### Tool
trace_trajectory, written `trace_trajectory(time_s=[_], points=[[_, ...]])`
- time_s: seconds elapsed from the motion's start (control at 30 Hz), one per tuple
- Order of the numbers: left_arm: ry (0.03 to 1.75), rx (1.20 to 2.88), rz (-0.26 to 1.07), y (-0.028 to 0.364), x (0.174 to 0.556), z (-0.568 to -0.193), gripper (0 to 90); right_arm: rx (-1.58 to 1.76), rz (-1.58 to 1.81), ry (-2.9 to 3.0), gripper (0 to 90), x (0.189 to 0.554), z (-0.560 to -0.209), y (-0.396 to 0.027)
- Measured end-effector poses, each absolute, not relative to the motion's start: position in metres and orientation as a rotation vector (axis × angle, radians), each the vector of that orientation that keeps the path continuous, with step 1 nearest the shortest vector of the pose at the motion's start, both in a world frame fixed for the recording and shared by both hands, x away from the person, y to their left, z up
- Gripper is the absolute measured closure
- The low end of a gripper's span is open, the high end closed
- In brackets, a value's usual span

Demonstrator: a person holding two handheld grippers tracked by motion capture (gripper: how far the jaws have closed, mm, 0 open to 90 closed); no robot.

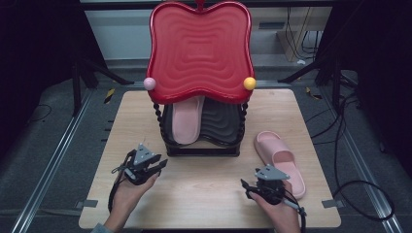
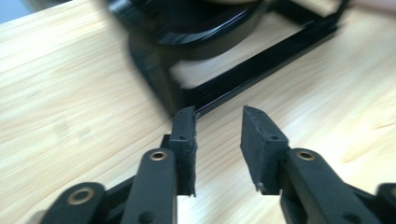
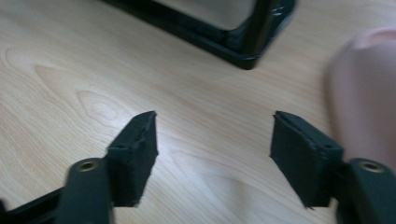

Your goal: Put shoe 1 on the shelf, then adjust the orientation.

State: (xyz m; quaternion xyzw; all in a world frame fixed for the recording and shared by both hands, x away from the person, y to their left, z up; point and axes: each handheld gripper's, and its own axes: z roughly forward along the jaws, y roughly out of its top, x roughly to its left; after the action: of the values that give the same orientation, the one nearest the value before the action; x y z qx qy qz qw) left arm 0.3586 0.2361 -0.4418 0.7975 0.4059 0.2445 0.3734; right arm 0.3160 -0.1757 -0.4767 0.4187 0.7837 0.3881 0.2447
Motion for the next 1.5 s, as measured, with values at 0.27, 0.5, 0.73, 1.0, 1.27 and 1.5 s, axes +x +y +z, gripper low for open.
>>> trace_trajectory(time_s=[0.27,0.5,0.73,1.0,1.27,1.5], points=[[1.188,1.984,0.713,0.278,0.367,-0.464,50.6,1.24,0.962,1.998,62.6,0.314,-0.453,-0.238],[1.231,1.985,0.83,0.292,0.366,-0.474,43.5,1.33,0.84,1.946,67.6,0.344,-0.453,-0.277],[1.247,1.975,0.851,0.294,0.361,-0.481,42.5,1.36,0.773,1.985,66.8,0.378,-0.464,-0.282],[1.267,1.953,0.87,0.3,0.359,-0.482,41.8,1.37,0.753,1.999,82.8,0.388,-0.469,-0.287],[1.303,1.927,0.877,0.309,0.357,-0.483,41.8,1.326,0.839,2.034,84.1,0.359,-0.458,-0.285],[1.311,1.927,0.884,0.309,0.357,-0.485,41.8,1.19,0.947,2.137,84.0,0.325,-0.443,-0.265]])
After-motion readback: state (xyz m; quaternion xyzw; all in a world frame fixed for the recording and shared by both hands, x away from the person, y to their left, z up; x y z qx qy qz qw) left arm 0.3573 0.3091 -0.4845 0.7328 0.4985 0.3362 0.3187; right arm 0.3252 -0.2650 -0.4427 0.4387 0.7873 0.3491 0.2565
